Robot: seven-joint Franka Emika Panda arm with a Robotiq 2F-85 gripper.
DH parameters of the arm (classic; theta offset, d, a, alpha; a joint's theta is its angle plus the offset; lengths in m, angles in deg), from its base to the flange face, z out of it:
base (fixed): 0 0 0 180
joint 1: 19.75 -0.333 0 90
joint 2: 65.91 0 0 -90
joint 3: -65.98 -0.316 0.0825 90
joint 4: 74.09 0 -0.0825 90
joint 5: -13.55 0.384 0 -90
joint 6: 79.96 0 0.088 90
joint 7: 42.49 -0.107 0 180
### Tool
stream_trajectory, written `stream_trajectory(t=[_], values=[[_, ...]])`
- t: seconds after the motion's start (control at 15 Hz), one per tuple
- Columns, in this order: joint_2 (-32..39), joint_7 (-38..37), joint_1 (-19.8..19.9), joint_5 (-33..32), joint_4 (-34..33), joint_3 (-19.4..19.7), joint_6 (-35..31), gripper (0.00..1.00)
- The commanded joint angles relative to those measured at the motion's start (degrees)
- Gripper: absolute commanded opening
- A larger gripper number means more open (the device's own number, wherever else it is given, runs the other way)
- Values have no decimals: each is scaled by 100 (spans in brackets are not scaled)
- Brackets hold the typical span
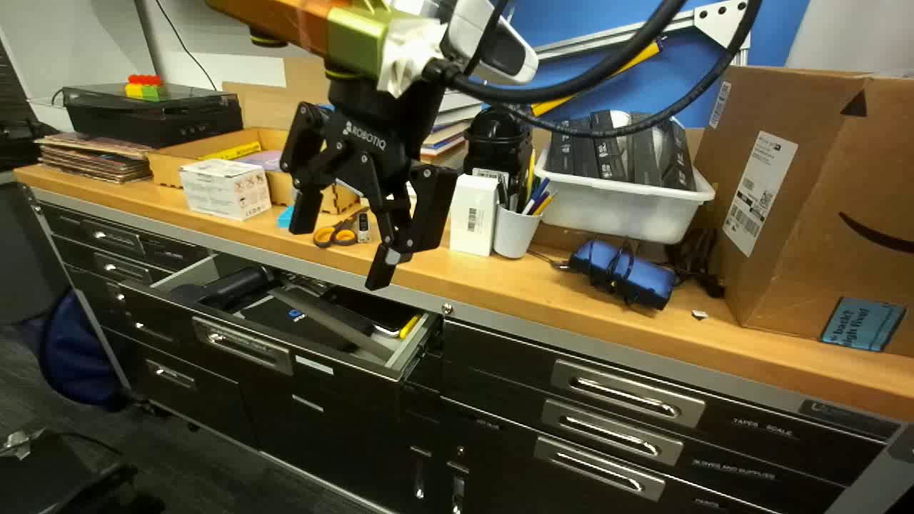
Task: Place the blue building block inside the open drawer and close the drawer
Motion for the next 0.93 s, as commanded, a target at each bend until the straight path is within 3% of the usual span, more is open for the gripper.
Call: stream_trajectory(t=[0.0,0.4,0.6,0.87], values=[[15,29,148,27,-25,-132,9,100],[3,29,147,28,-48,-131,10,100],[743,111,-67,161,-760,-333,150,100],[1720,160,-364,171,-1595,-971,193,100]])
